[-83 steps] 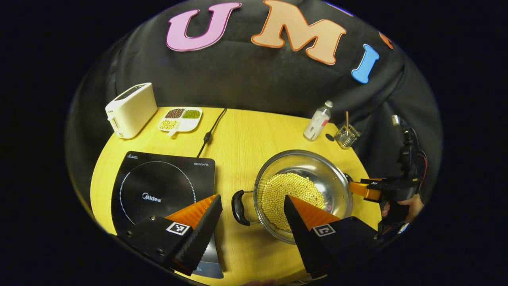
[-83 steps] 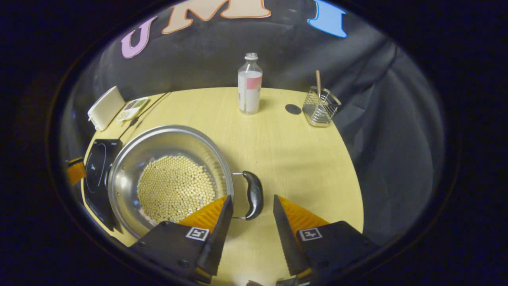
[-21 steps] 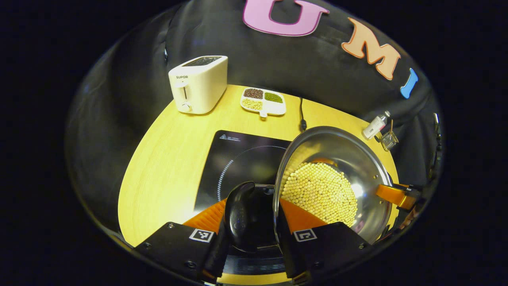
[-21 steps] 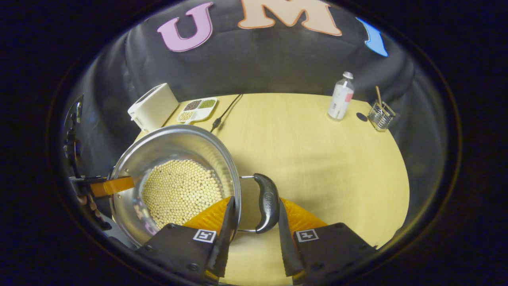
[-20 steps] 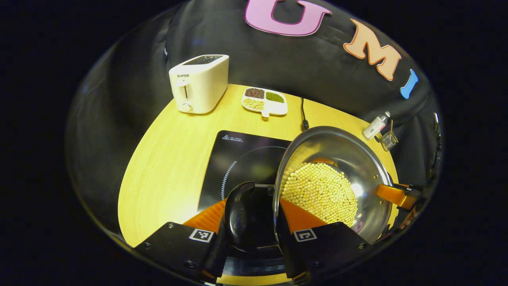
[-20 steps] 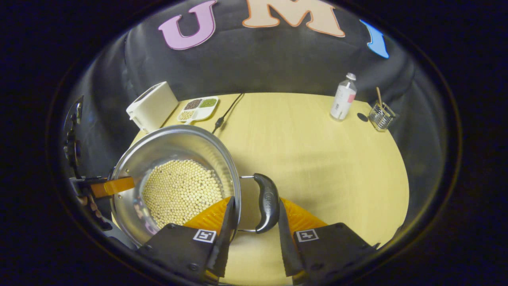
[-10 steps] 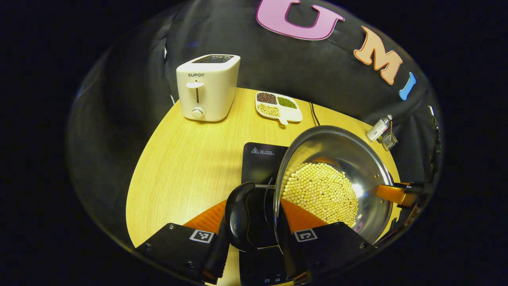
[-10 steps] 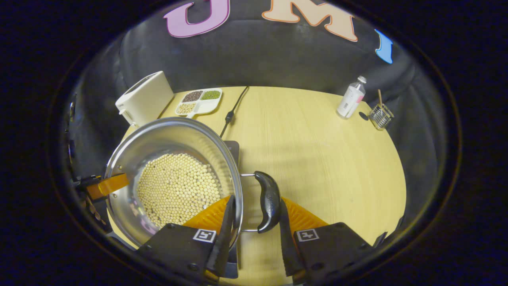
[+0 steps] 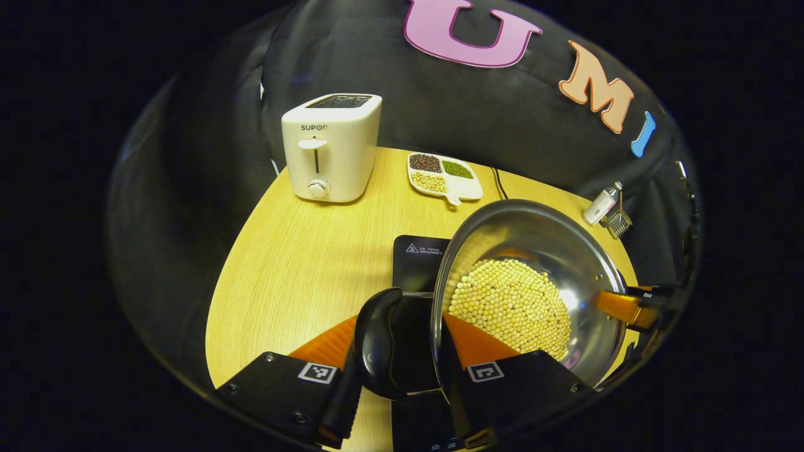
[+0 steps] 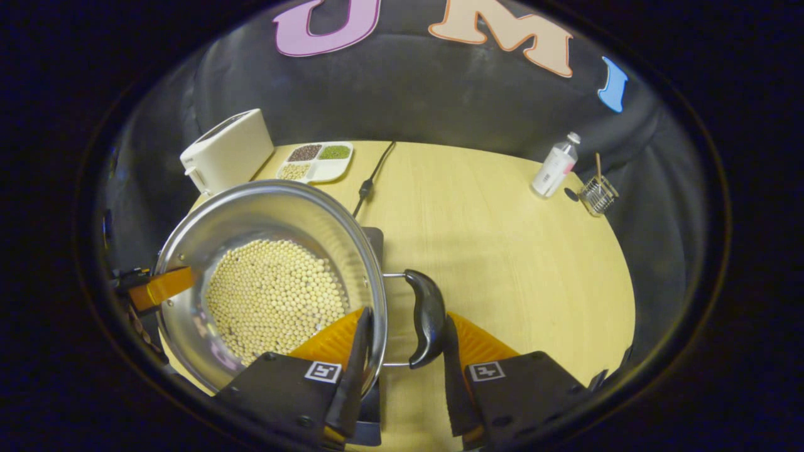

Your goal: First push the handle of the pot to place it horizontally, then grasp the pot with both hands and set it on the induction cooktop.

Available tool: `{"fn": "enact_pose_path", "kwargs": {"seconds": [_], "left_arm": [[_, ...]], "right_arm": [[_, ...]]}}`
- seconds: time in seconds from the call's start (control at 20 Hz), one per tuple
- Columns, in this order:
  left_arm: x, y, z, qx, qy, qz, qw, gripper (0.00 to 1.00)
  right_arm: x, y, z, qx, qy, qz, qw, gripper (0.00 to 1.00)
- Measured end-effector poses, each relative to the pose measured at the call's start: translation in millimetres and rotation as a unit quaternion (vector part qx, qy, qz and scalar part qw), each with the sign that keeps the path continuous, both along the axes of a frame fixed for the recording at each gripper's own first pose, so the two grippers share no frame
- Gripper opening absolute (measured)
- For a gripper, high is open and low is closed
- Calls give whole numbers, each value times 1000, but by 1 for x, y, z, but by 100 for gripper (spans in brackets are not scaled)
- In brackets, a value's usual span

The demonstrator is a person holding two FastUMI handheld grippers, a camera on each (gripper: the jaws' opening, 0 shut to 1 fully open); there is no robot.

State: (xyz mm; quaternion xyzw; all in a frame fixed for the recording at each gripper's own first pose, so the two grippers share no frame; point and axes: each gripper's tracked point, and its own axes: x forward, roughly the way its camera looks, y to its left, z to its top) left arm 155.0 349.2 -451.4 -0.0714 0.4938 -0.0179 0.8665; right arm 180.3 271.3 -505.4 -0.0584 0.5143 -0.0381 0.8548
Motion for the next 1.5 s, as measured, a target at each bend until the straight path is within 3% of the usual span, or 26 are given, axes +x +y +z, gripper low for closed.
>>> {"fn": "enact_pose_path", "kwargs": {"seconds": [0.1, 0.3, 0.35, 0.5, 0.55, 0.6, 0.7, 0.75, 0.8, 0.85, 0.9, 0.95, 1.05, 1.1, 1.45, 1.5], "left_arm": [[-6, 3, -3, 15, 20, 0, 1000, 63], [-19, 7, -1, 59, 45, -1, 997, 84], [-20, 11, 0, 74, 46, -3, 996, 82], [-22, 22, 13, 112, 38, 16, 993, 88], [-23, 22, 17, 118, 36, 21, 992, 92], [-27, 21, 22, 124, 35, 22, 991, 92], [-35, 17, 38, 133, 30, 18, 990, 93], [-37, 14, 46, 139, 24, 15, 990, 93], [-39, 12, 54, 144, 16, 14, 989, 93], [-40, 5, 61, 146, 8, 14, 989, 93], [-44, -2, 69, 145, 2, 15, 989, 92], [-48, -12, 74, 142, -1, 17, 990, 92], [-57, -37, 80, 126, -5, 20, 992, 92], [-63, -50, 82, 116, -5, 23, 993, 92], [-101, -136, 75, 79, -9, 22, 997, 93], [-106, -148, 73, 76, -11, 15, 997, 93]], "right_arm": [[1, 1, -1, 14, 2, 3, 1000, 55], [4, 1, 0, 44, 2, 10, 999, 59], [3, 2, 0, 56, 2, 10, 998, 59], [0, 4, 2, 110, 4, 9, 994, 57], [0, 6, 5, 134, 4, 6, 991, 63], [-1, 7, 9, 152, -2, 0, 988, 56], [-6, 4, 17, 186, -9, -7, 983, 53], [-10, 2, 23, 203, -14, -5, 979, 62], [-13, -1, 28, 216, -18, -3, 976, 53], [-18, -6, 31, 223, -20, -1, 975, 71], [-22, -14, 33, 226, -20, -2, 974, 60], [-26, -23, 34, 229, -20, -4, 973, 60], [-35, -46, 38, 238, -24, -17, 971, 63], [-39, -55, 39, 241, -23, -23, 970, 70], [-81, -151, 23, 194, -26, -37, 980, 70], [-87, -161, 23, 182, -29, -36, 982, 79]]}}
